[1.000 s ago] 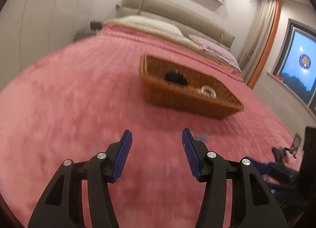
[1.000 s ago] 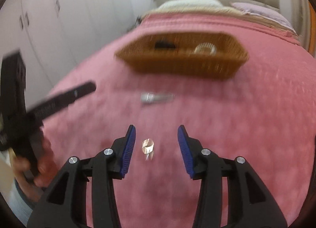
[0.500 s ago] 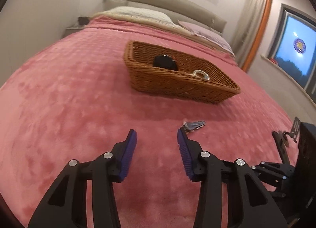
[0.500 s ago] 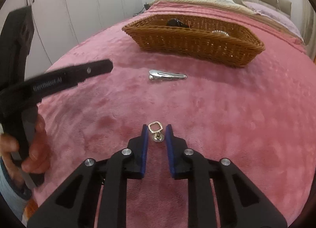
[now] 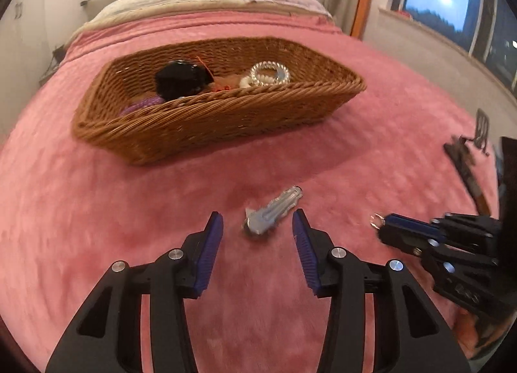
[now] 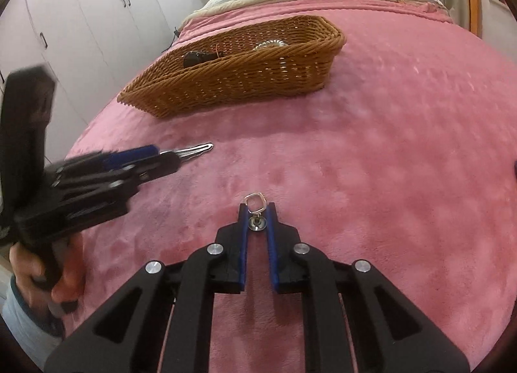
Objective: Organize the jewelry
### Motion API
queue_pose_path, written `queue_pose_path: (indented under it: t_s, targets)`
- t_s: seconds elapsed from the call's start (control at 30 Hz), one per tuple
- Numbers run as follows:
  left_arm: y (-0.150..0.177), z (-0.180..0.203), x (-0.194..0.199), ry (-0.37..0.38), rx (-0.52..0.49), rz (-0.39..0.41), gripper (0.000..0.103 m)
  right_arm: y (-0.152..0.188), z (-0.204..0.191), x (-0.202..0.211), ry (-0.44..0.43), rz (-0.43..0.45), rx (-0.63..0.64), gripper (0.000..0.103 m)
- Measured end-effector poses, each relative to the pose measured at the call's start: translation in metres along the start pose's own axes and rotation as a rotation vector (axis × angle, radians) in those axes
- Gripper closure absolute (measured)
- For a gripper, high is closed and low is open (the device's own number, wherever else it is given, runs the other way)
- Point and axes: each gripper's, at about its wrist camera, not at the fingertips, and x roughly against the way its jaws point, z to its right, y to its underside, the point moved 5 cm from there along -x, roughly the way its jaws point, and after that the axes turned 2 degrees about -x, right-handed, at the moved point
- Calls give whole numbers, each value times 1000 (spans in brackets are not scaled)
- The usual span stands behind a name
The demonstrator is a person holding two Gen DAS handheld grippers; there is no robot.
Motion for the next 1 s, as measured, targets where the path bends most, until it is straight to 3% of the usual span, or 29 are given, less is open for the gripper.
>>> queue_pose_path:
  t_s: [0.13, 0.2, 0.3, 0.37, 0.5, 0.63, 0.77, 0.9, 1.0]
  targets:
    - [-2, 1, -6, -5, -14, -19, 60, 1, -1, 2, -6, 1, -1, 94]
    - [-2, 7, -8, -39, -46, -21, 79, 3, 0, 4, -7, 2, 3, 94]
    - [2, 12, -2, -109, -56, -10, 82, 4, 0, 5, 6, 6, 16, 94]
    - [8, 12, 3, -129, -20, -15, 83, 5, -4, 5, 8, 14, 28, 94]
    - [36, -6, 27, -219, 195, -15, 83, 8, -10, 6, 2, 12, 50, 93]
    - [64, -10, 54, -153, 324, 52, 82, 10, -12, 6, -18, 8, 51, 93]
    - [71, -14, 61, -55, 355, 73, 81, 9, -8, 4, -45, 0, 26, 93]
    - [73, -8, 62, -36, 322, 58, 78, 10, -9, 6, -22, 4, 56, 93]
    - [77, 6, 63, -18, 282, 51, 69, 13, -13, 7, -5, 6, 92, 93]
